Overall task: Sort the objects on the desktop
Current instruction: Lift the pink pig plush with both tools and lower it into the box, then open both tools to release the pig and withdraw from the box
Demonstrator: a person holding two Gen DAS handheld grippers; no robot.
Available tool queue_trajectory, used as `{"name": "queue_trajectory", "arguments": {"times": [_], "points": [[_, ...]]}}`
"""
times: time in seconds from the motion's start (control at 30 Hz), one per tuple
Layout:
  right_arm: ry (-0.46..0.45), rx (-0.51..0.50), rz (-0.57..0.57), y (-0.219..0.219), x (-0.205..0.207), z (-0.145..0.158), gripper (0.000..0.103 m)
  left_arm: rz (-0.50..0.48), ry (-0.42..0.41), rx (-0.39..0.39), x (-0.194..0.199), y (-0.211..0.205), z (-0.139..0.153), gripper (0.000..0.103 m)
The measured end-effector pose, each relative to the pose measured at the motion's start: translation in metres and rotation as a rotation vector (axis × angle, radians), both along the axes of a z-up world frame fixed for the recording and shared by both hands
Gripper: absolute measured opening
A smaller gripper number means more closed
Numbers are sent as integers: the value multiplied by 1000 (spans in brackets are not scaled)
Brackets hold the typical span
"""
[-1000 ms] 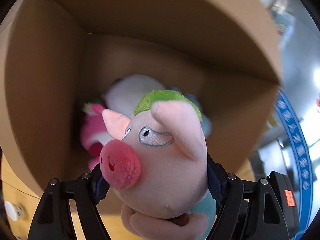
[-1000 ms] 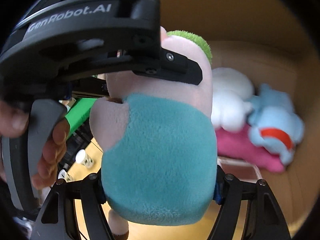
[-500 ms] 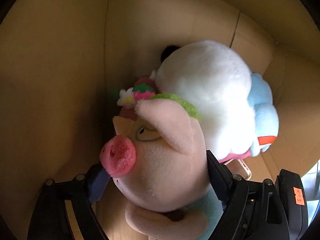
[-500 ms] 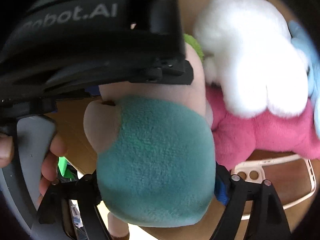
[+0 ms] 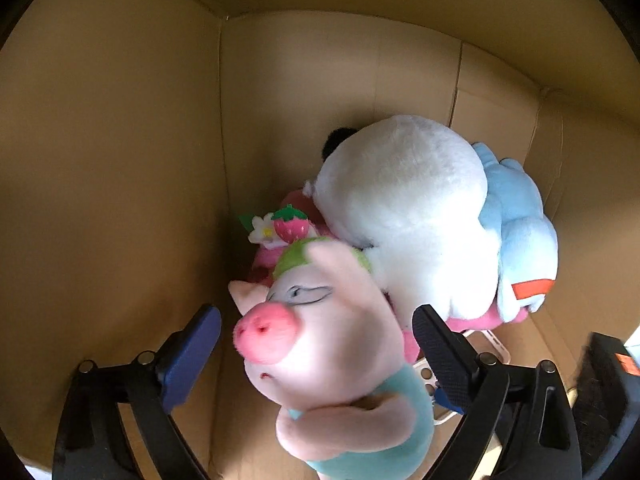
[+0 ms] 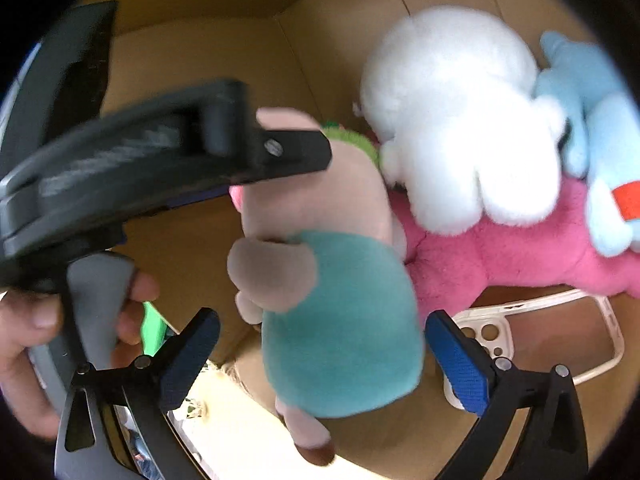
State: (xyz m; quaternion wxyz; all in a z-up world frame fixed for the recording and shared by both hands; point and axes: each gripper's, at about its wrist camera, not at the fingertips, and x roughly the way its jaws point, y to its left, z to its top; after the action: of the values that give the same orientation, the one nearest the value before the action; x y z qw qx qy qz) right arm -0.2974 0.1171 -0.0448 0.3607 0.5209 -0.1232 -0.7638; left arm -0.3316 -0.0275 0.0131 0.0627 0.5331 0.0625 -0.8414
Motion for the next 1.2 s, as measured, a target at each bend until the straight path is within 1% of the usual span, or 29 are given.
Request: {"name": "queue_trajectory", "arguments": {"times": [0.1, 0.13, 0.2, 0.27, 0.33, 0.43, 0.5, 0.6, 0.67, 0.73, 0.83, 0.87, 0.9, 0.93, 1.0, 1.03, 1.1, 1.2], "points": [[76, 47, 2, 12, 19, 10, 103, -16, 34, -12, 13, 16, 8, 98], [86, 58, 5, 15, 24, 11, 103, -21, 43, -17, 15, 22, 11, 98], [105, 124, 18, 22, 36, 6, 103, -34, 60, -13, 25, 12, 21, 98], [122, 195, 34, 27, 45, -1, 103, -38, 76, -9, 36, 13, 25, 98], [105, 236, 52, 25, 46, -13, 103, -42, 93, -4, 46, 15, 28, 98], [74, 223, 70, 20, 53, -32, 103, -46, 116, 5, 60, 18, 32, 98], [32, 188, 82, 13, 61, -41, 102, -49, 129, 9, 68, 20, 34, 98], [14, 113, 122, -8, 54, -51, 101, -43, 143, 10, 76, 18, 42, 98], [30, 77, 151, -17, 65, -38, 100, -22, 159, 7, 81, 13, 49, 99], [57, 68, 158, -20, 74, -20, 101, -11, 173, 26, 89, 7, 56, 99], [68, 76, 124, -8, 70, -17, 102, 2, 199, 45, 100, 0, 67, 101], [68, 82, 104, 5, 74, -16, 102, 6, 208, 51, 103, -2, 69, 102], [73, 90, 88, 3, 60, -28, 102, 11, 217, 63, 106, -2, 71, 102], [85, 103, 75, 12, 57, -23, 102, 14, 222, 70, 109, -1, 71, 102], [123, 143, 47, 32, 44, -11, 103, 19, 229, 81, 115, 3, 71, 102], [142, 167, 34, 43, 46, -4, 103, 16, 232, 84, 119, 7, 71, 102], [170, 203, 12, 55, 53, 21, 103, 3, 238, 83, 127, 19, 71, 102], [216, 248, -38, 80, 77, 57, 103, -25, 267, 28, 144, 44, 74, 102]]}}
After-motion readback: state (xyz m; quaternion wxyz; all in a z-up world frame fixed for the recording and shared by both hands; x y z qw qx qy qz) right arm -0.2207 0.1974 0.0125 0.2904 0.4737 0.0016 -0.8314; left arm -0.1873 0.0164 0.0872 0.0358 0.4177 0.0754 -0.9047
